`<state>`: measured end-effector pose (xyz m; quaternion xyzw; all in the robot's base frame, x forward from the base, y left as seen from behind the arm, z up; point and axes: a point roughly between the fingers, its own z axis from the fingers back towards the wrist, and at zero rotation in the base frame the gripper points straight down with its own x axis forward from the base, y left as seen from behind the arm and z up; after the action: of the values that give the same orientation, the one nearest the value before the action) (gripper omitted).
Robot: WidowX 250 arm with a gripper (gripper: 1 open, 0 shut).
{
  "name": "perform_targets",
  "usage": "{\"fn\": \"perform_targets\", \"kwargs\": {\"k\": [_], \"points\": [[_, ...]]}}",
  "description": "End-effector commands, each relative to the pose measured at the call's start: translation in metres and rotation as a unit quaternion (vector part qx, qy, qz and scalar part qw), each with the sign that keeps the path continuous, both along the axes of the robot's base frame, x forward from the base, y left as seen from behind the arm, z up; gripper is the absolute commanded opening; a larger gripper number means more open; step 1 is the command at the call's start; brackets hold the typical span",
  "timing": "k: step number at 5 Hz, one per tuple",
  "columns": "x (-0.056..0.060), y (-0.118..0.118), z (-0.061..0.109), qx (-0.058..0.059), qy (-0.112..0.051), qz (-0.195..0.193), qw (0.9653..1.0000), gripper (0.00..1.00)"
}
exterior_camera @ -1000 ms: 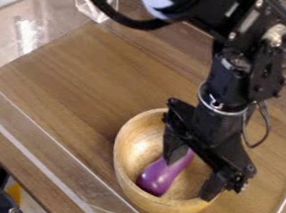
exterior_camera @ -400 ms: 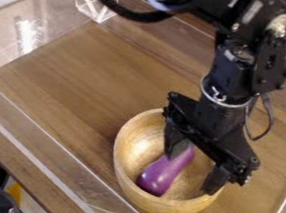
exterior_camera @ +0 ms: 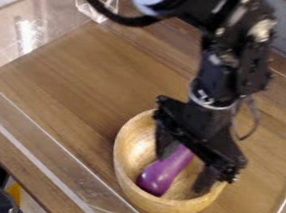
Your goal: Remove the purple eggplant from inside the brown bowl and put it on the table
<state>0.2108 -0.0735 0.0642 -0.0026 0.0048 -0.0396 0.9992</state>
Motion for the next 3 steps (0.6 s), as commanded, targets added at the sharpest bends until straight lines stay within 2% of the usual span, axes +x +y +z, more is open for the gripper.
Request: {"fn": "perform_targets", "kwargs": {"k": [1,2,3], "points": [[0.0036,0.0089,0.0063,-0.01,-0.031,0.008,0.9994,1.0],[0.0021,0.0153,0.006,-0.019,-0.056,0.015,0.9981,1.0],[-0.0003,0.0126,-0.0025,-0.021,-0.08,0.019,0.9964,1.0]]}}
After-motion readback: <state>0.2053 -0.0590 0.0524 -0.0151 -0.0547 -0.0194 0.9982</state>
